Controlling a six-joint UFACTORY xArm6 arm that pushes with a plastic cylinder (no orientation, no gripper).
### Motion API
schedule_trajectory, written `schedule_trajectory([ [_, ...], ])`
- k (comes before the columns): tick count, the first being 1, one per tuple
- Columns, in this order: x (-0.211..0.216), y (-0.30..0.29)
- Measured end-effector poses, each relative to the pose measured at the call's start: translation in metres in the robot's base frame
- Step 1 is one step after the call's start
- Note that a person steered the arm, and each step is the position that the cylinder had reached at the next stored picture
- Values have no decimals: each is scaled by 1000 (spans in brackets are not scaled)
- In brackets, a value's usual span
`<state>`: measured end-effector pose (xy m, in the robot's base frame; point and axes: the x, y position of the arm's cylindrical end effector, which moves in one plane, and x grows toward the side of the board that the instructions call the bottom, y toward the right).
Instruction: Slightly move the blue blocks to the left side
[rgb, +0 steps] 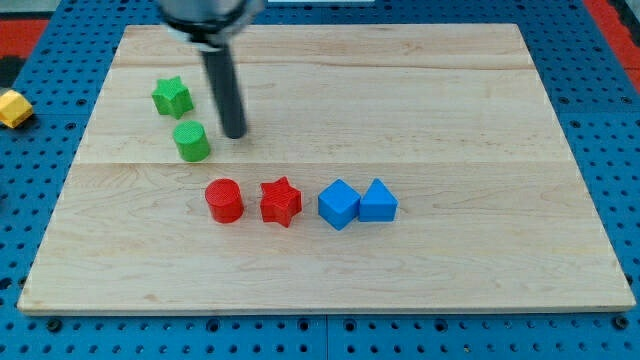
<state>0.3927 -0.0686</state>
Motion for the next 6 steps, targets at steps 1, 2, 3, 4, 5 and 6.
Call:
schedule_trajectory([
  [1, 5, 88],
  [2, 29, 194],
  [3, 84, 204],
  [4, 112, 142],
  [5, 126, 61],
  [6, 127, -29],
])
